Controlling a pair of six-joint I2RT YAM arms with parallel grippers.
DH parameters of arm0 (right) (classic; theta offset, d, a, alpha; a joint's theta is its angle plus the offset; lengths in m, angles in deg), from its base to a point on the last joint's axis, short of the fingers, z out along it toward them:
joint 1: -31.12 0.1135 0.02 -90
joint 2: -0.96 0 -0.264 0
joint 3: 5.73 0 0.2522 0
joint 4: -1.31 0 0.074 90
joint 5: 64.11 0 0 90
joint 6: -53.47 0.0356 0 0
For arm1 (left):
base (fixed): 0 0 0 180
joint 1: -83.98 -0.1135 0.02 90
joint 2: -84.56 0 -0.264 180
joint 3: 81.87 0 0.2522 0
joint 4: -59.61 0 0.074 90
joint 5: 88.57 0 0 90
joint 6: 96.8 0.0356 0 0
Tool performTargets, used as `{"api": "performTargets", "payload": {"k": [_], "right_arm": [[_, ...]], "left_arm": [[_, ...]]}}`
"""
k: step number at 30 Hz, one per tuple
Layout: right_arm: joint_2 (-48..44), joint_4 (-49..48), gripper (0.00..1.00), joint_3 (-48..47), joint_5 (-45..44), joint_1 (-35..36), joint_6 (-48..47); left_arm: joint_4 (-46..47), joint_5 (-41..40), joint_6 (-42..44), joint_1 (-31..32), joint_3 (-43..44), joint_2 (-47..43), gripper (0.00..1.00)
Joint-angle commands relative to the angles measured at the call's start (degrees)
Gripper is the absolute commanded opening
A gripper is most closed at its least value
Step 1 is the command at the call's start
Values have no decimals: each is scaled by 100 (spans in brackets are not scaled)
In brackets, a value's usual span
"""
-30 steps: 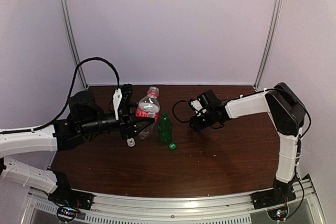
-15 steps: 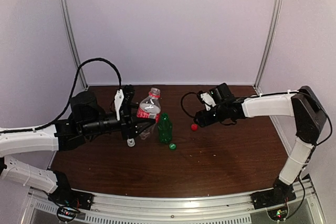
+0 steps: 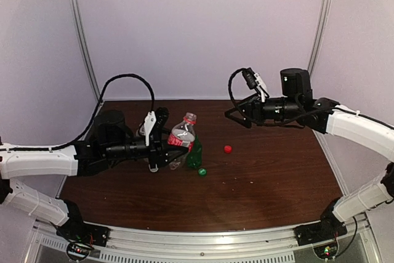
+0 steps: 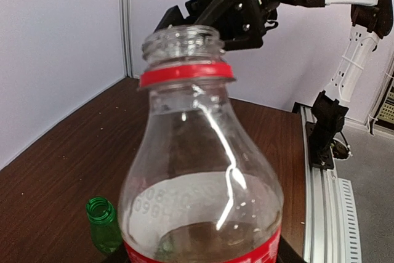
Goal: Unscrew the bottle caps
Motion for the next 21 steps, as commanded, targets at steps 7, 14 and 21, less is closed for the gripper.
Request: {"api": "performTargets", "payload": {"k": [7,14,21], "right_arm": [[241,-152,87,-869,956,743,276],[740,-20,85,-1257,1030,1136,180],[1054,23,66,-1448,1138,1343,155]], "left_arm": [[315,657,35,-30,482,486,30],[291,758,28,-18,510,588,30],[279,765,34,-17,459,590,30]]}}
